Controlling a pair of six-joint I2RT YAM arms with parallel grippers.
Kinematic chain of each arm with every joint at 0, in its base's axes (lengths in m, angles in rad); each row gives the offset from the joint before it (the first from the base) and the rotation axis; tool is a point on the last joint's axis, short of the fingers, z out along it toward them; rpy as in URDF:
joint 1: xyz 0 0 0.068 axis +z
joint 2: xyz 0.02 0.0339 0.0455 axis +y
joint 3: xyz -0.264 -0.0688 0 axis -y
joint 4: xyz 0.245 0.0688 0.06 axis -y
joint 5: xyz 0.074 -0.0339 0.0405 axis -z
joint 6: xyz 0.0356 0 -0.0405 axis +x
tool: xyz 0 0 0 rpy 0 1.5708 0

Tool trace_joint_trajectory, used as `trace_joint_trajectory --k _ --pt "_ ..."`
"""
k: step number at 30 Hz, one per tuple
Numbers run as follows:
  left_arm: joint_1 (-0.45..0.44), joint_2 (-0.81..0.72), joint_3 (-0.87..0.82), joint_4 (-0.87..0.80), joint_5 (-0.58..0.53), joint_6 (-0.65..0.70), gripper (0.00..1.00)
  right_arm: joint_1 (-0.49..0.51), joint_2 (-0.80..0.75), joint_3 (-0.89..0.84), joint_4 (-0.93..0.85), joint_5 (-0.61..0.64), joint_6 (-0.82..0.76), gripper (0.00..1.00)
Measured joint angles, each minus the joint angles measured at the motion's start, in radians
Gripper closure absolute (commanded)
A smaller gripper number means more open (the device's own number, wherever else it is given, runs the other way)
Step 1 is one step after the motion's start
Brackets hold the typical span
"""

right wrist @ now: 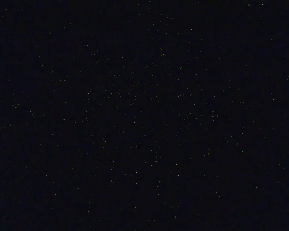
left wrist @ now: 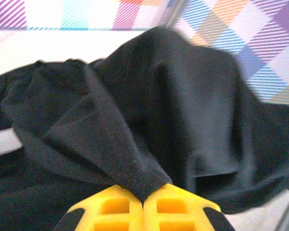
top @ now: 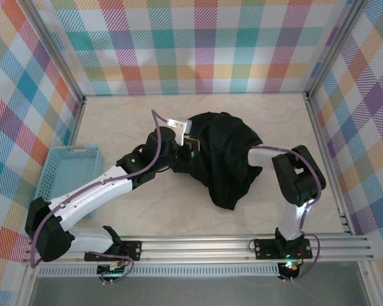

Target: Fold the inside-out t-shirt

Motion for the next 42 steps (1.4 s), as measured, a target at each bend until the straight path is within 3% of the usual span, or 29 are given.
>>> trace_joint_trajectory --k 6,14,24,28,33,37,42 --pt "-0.008 0.000 0.058 -0.015 0.067 -0.016 1.00 0.037 0.100 0.151 -0.123 0.039 -0.025 0.05" --pt "-0.021 0.002 0.058 -0.015 0.077 -0.032 1.00 0.147 0.287 0.531 -0.500 0.250 -0.044 0.02" --pt "-0.027 -0.035 -0.008 -0.017 0.039 -0.041 1.00 0.241 0.374 0.689 -0.822 0.407 0.011 0.06" --pt "-0.029 -0.118 -0.075 -0.022 -0.032 -0.041 1.00 0.240 0.394 0.728 -0.884 0.446 0.040 0.18" --pt "-0.018 -0.208 -0.133 -0.051 -0.131 -0.046 1.00 0.225 0.396 0.724 -0.912 0.475 0.074 0.53" --pt "0.027 -0.223 -0.151 -0.093 -0.198 -0.063 1.00 0.193 0.344 0.623 -0.851 0.472 0.111 0.80" --pt "0.140 -0.216 -0.151 -0.173 -0.259 -0.089 1.00 0.137 0.216 0.417 -0.766 0.446 0.131 1.00"
